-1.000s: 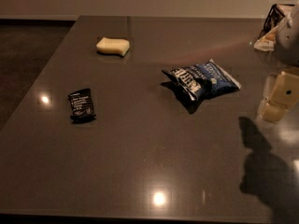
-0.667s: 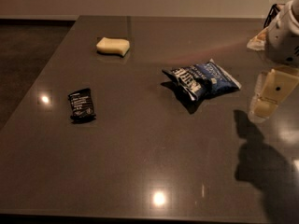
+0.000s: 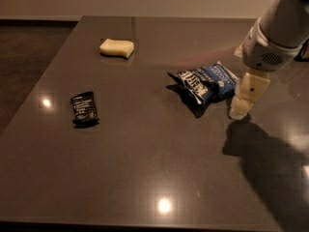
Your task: Move blue chip bag near rxbar chocolate
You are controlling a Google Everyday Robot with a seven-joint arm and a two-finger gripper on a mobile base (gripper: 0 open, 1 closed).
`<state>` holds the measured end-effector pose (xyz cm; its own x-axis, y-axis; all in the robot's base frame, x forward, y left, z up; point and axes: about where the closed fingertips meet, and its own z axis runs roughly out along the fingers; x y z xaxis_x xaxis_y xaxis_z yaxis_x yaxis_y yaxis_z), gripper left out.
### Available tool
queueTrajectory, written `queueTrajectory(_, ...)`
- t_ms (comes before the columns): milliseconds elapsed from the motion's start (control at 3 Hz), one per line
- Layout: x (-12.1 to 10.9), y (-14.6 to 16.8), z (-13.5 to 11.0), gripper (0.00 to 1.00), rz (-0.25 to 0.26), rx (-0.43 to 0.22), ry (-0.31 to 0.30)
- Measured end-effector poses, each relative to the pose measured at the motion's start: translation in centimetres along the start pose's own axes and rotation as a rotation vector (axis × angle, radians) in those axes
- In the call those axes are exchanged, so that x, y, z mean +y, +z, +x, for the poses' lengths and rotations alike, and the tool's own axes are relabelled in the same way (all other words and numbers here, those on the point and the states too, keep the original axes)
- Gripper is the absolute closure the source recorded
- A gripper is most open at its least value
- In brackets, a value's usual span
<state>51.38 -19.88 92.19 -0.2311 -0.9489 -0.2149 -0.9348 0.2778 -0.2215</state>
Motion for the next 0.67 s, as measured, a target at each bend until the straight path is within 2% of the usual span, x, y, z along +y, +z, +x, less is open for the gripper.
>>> queueTrajectory(667, -3.0, 4.4, -2.4, 0.0, -0.015, -0.015, 0.055)
